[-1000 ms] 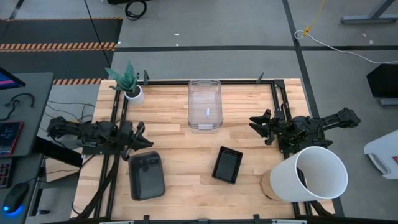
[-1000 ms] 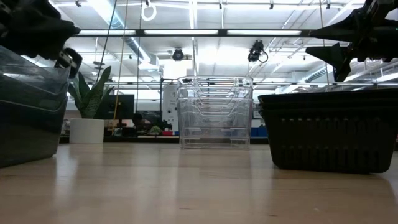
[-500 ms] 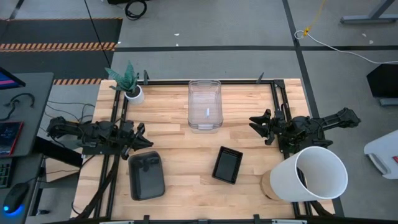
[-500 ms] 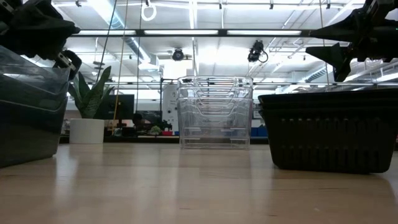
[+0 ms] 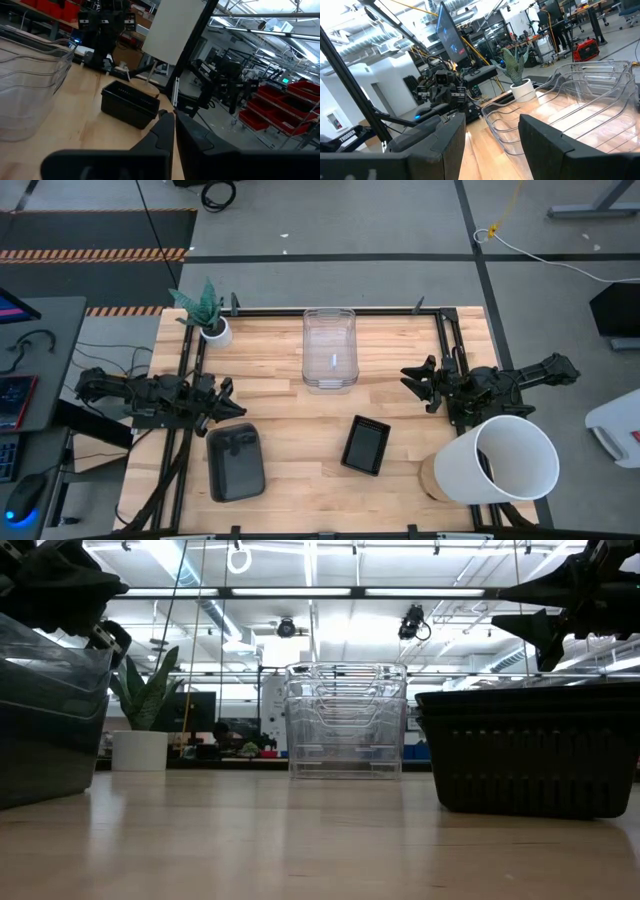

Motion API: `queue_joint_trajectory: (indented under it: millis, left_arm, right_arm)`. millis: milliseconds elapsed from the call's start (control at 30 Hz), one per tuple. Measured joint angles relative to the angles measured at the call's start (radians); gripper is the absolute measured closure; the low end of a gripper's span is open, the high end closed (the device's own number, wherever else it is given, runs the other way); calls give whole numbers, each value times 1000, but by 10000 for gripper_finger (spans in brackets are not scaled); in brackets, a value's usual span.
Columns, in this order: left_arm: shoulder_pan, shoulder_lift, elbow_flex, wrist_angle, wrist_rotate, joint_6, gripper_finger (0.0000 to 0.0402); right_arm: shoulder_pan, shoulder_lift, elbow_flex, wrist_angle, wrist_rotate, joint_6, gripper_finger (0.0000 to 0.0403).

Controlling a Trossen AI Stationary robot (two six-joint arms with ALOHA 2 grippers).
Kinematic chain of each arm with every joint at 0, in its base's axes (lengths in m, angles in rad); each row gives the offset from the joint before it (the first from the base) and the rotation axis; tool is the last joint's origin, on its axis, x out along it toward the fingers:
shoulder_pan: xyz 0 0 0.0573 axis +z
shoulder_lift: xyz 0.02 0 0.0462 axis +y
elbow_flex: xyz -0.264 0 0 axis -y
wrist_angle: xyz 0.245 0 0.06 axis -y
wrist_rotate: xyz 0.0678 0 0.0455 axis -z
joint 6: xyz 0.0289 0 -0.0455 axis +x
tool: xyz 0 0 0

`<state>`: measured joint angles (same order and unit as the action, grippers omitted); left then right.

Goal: Stack baskets by color
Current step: Return to Home Position

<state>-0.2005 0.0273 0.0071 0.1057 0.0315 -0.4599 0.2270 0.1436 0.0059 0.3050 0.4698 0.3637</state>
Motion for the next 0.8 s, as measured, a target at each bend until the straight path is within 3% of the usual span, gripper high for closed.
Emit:
queue_joint_trajectory:
  millis: [800]
  left_arm:
    - [0,1,0,0,0,0,374]
  right_arm:
    - [0,0,0,0,0,0,214]
